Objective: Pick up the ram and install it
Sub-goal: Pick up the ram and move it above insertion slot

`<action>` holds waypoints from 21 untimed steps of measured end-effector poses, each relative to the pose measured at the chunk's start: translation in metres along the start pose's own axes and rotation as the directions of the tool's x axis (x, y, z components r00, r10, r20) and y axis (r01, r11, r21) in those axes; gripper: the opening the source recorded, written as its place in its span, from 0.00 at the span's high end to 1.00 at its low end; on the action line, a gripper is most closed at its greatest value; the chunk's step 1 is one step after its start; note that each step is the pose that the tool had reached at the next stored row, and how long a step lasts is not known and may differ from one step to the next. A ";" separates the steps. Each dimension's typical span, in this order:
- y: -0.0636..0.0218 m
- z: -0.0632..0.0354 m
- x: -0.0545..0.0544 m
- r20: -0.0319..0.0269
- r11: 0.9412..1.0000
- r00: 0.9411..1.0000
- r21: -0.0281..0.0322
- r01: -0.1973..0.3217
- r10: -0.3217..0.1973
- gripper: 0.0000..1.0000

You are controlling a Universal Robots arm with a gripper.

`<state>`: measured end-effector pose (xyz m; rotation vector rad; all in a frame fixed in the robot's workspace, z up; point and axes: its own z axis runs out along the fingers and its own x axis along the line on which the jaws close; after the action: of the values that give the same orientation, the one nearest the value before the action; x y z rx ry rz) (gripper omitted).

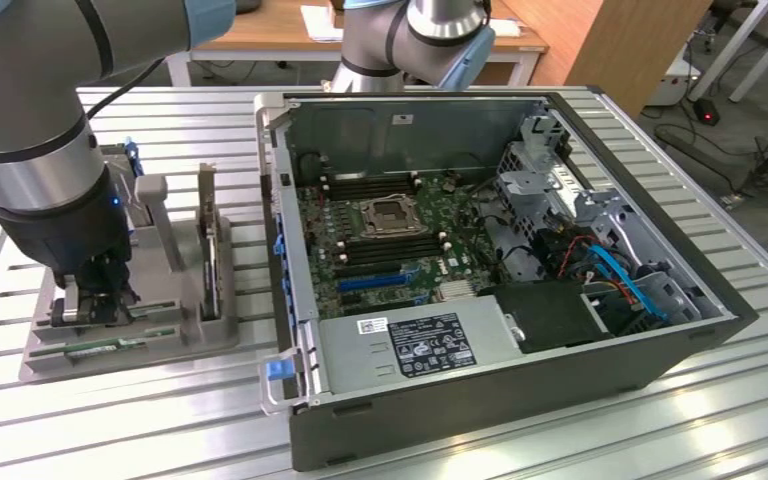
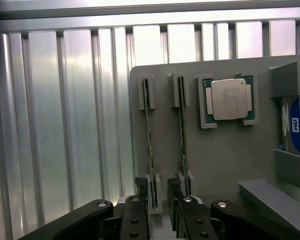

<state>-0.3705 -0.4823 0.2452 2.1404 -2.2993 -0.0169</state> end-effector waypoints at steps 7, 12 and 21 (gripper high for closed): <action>0.0001 0.0071 0.000 0.000 1.000 1.000 0.000 0.000 0.000 0.71; 0.0008 0.0129 0.001 0.000 1.000 1.000 0.000 0.000 0.000 0.71; 0.0033 0.0248 0.001 0.000 1.000 1.000 0.000 0.000 0.000 0.71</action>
<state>-0.3741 -0.4828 0.2204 2.1403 -2.2991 -0.0169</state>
